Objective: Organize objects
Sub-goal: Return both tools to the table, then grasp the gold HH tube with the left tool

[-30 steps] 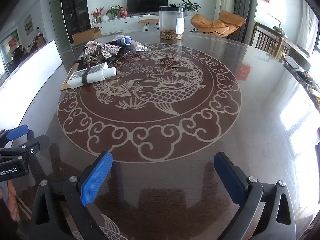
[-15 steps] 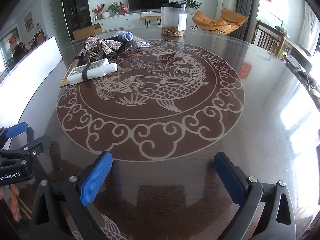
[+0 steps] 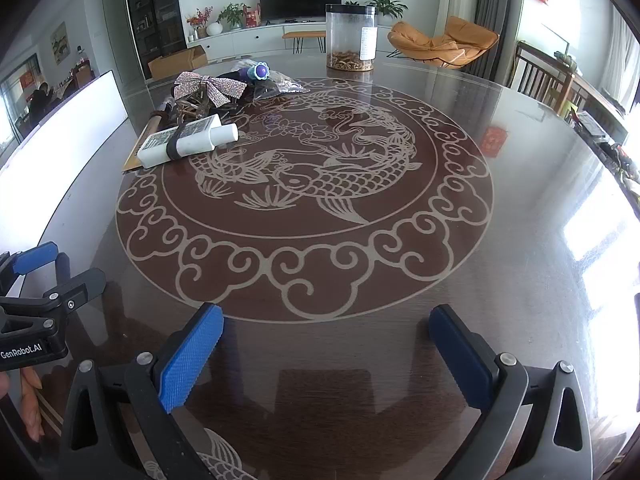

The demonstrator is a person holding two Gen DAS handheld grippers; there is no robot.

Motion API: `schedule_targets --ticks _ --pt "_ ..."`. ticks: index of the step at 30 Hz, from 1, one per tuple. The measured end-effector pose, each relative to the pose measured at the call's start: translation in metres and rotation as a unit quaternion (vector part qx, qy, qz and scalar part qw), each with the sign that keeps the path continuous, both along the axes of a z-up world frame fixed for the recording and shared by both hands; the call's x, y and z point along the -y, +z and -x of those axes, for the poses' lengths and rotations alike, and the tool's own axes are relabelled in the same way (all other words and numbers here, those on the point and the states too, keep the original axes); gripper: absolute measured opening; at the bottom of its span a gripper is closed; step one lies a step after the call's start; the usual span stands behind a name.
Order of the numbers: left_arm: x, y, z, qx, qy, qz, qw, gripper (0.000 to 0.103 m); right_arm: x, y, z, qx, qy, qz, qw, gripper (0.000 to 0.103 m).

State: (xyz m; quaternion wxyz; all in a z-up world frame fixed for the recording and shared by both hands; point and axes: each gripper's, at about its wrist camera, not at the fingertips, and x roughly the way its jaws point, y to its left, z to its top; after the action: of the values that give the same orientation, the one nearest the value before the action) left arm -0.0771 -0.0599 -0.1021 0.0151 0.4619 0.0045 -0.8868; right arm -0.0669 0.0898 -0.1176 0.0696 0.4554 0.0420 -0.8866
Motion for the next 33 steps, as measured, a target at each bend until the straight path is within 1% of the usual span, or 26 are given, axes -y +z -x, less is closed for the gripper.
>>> schedule_targets --ticks 20,22,24,25,26,28,29,30,31,33 --pt "0.000 -0.001 0.001 0.001 -0.004 -0.001 1.0000 0.103 0.000 0.000 0.000 0.000 0.000 0.000 1.000 0.103" --pt "0.000 0.000 0.004 0.007 -0.006 -0.002 1.0000 0.103 0.000 0.000 0.000 0.000 0.000 0.000 1.000 0.103" --pt "0.002 0.001 0.013 0.028 0.002 -0.004 0.9996 0.103 0.000 0.000 0.000 0.000 0.001 0.000 1.000 0.103" --pt "0.005 0.003 0.019 0.036 0.010 -0.013 0.9992 0.103 0.001 0.000 0.000 0.000 0.002 0.000 1.000 0.103" --pt "0.008 0.007 0.027 0.035 0.018 -0.030 0.9988 0.103 0.001 0.000 0.000 0.000 0.002 0.000 1.000 0.103" --pt "0.015 0.020 0.042 0.017 0.038 -0.050 0.9978 0.103 0.001 0.000 0.000 0.000 0.002 0.000 1.000 0.103" --pt "0.019 0.030 0.052 -0.002 0.053 -0.050 0.9973 0.103 0.001 0.000 0.000 0.000 0.002 0.000 1.000 0.103" --pt "0.022 0.038 0.062 -0.019 0.067 -0.041 0.9967 0.103 0.001 0.000 0.000 0.000 0.002 0.000 1.000 0.103" --pt "0.026 0.043 0.074 -0.033 0.085 -0.023 0.9955 0.103 0.001 0.000 0.000 0.000 0.002 0.000 1.000 0.103" --pt "0.032 0.045 0.102 -0.030 0.136 0.041 0.9894 0.103 0.001 0.000 0.000 0.000 0.002 0.000 1.000 0.103"
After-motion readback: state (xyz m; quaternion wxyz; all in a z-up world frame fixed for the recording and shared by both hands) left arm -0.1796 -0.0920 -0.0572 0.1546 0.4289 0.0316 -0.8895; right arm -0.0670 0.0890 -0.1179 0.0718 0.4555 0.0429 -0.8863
